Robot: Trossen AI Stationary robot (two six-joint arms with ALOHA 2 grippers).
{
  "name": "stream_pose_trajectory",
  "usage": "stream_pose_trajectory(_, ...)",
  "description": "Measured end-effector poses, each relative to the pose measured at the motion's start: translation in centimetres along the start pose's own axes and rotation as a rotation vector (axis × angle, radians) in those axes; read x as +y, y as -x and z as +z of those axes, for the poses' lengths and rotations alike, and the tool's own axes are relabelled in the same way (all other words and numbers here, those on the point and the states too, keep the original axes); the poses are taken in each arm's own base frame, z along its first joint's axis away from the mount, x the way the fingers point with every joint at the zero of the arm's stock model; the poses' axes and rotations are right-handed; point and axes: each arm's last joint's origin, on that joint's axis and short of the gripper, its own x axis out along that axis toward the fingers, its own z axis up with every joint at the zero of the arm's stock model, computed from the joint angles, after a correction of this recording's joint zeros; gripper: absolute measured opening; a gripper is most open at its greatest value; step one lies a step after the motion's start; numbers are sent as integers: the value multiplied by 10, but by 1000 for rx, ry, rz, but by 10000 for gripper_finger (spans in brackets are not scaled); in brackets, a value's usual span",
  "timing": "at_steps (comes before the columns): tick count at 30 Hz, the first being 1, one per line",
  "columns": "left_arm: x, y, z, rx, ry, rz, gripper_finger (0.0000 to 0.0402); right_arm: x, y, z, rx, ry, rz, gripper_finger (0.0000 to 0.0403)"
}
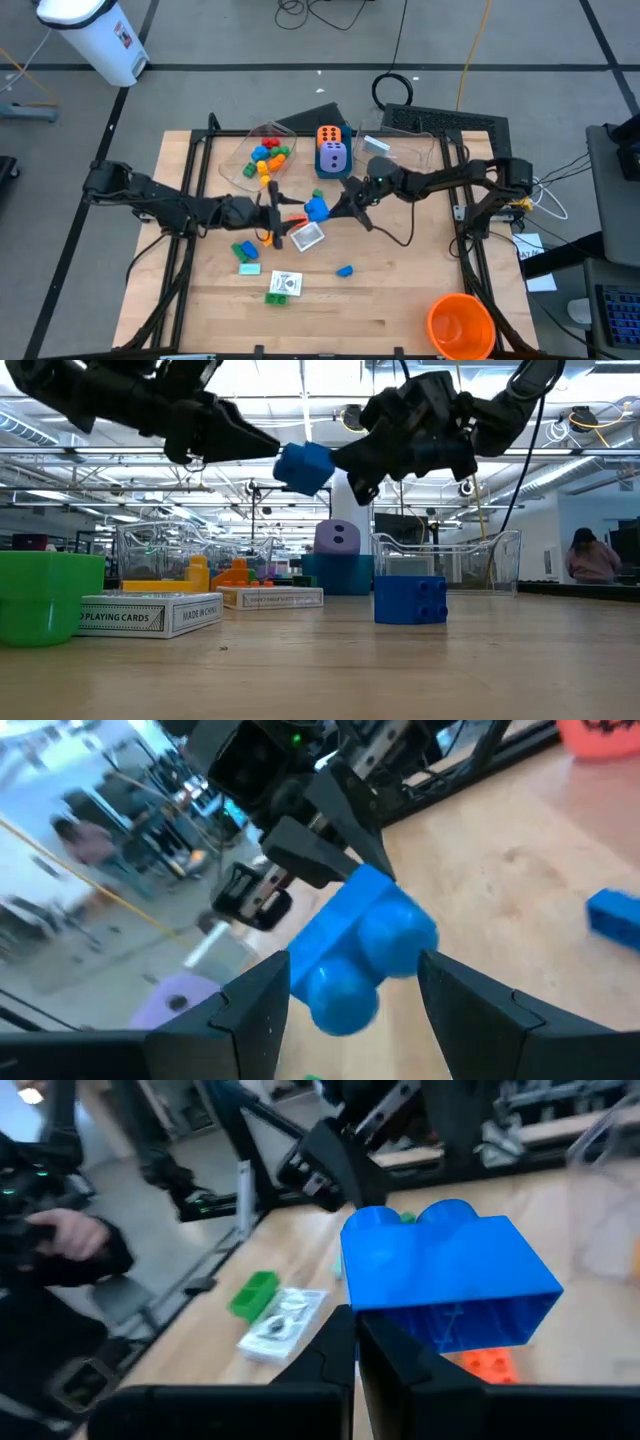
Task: Pick & Place Toys
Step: Put the blue game piece into the left transparent bin
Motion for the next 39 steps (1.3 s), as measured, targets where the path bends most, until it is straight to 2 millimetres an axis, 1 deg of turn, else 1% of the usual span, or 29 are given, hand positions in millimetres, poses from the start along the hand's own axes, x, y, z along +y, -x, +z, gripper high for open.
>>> stream_pose_trajectory(5,-5,-2,18,19,-120,6,223,-3,6,3,2,-60,68,0)
stream_pose_trajectory(10,-10,-5,31,17,-201,-3,223,-5,8,4,-2,-73,70,0)
stream_pose_trajectory(15,-22,-20,29,99,-338,21,223,-2,9,10,-38,-65,151,0)
stream_pose_trajectory(19,-29,-31,29,131,-397,32,223,0,9,11,-43,-78,186,0)
stream_pose_trajectory(21,-29,-35,32,131,-407,54,223,1,9,12,-42,-73,216,0)
stream_pose_trajectory(29,-22,-40,35,97,-403,110,223,3,7,13,-53,-57,221,0)
stream_pose_trajectory(36,-18,-42,37,18,-392,75,222,3,8,14,-60,-53,226,0)
stream_pose_trajectory(39,-17,-43,37,12,-382,69,208,4,8,15,-62,-51,226,0)
